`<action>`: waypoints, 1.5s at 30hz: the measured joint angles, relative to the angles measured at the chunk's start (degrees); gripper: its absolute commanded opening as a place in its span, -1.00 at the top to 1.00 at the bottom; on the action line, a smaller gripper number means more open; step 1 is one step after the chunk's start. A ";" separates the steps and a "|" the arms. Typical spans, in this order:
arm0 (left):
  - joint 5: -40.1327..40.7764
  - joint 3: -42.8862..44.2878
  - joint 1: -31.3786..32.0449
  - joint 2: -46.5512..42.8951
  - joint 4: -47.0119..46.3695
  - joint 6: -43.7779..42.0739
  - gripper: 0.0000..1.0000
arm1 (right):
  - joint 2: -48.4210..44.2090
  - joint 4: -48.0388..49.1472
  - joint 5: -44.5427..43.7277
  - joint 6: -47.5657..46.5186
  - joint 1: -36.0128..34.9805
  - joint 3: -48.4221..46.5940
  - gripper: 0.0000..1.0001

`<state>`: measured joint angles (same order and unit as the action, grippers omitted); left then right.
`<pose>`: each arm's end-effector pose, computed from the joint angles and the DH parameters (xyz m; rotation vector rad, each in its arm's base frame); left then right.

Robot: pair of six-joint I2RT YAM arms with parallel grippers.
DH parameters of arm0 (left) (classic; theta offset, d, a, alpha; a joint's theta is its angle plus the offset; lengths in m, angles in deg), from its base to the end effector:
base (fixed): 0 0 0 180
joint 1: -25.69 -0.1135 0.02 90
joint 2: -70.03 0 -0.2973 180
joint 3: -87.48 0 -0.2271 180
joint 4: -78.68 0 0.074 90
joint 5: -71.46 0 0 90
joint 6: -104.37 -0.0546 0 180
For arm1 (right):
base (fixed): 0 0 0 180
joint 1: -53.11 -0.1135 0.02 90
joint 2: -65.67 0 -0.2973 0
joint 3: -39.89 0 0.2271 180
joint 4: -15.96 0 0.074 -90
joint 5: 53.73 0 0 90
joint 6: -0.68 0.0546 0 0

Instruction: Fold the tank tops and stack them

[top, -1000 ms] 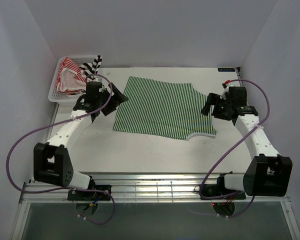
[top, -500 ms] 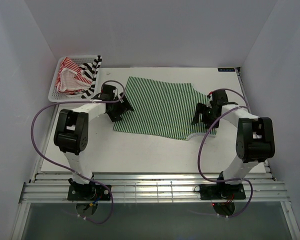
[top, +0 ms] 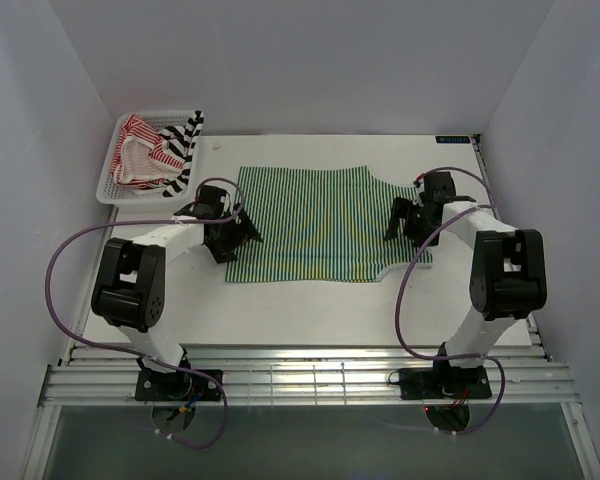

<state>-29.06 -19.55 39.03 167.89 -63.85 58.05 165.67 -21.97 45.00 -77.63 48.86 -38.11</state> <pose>0.3148 -0.0849 0.1993 -0.6602 2.6731 -0.5459 0.3447 0.0339 0.2105 0.1167 2.6253 0.2965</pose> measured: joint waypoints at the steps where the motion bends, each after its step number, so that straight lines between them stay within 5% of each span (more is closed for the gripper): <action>1: 0.59 0.02 0.00 -0.46 0.85 -0.15 -0.96 | -1.14 -0.28 0.00 -0.22 0.00 0.00 -0.80; 10: 9.22 -0.70 0.00 -13.38 9.86 1.46 -0.96 | -23.74 -0.76 -0.35 0.15 -2.95 7.41 -0.80; 19: 13.53 -9.40 -0.26 -16.98 14.56 5.09 -0.90 | -30.08 -3.89 -1.09 3.13 -8.76 17.64 -0.80; 27: 14.47 -10.05 -0.92 -12.44 13.29 7.10 -0.07 | -29.68 -4.37 -1.11 4.13 -9.77 17.81 -0.80; 33: 14.14 -11.74 -1.16 -11.39 11.32 7.50 0.10 | -28.35 -4.42 -1.49 4.37 -9.92 17.81 -0.80; 36: 13.20 -12.24 -1.31 -11.34 9.90 7.54 0.36 | -28.09 -4.39 -1.53 4.42 -10.27 17.81 -0.80; 37: 12.72 -12.37 -1.33 -11.28 9.29 7.50 0.51 | -27.96 -4.39 -1.60 4.42 -10.49 17.81 -0.80; 38: 12.11 -12.52 -1.36 -11.17 8.68 7.56 1.00 | -27.78 -4.39 -1.77 4.46 -10.84 17.81 -0.80; 45: 7.54 -13.90 -1.51 -11.15 4.79 7.13 1.00 | -25.99 -4.33 -4.22 6.73 -15.04 17.86 -0.82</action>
<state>-21.52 -33.45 37.52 156.75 -59.06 65.18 139.68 -26.30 40.78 -70.90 33.82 -20.25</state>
